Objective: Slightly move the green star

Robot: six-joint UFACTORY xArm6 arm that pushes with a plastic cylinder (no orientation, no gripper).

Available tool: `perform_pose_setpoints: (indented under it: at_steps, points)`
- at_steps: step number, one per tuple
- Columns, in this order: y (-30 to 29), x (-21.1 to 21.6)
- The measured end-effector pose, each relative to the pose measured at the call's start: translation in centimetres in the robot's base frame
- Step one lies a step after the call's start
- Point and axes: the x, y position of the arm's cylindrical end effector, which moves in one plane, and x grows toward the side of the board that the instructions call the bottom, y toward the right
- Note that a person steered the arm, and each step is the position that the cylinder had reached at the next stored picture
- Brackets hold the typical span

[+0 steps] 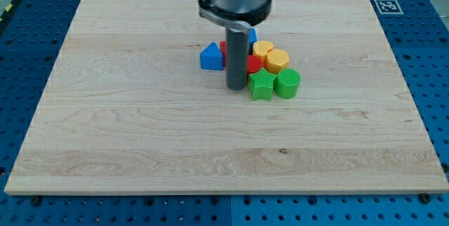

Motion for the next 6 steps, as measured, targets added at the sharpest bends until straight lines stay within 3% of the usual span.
perform_pose_setpoints:
  at_steps: [2,4,6]
  points:
    - [2.0,-2.1]
    - [1.7,4.5]
    - [14.9,5.1]
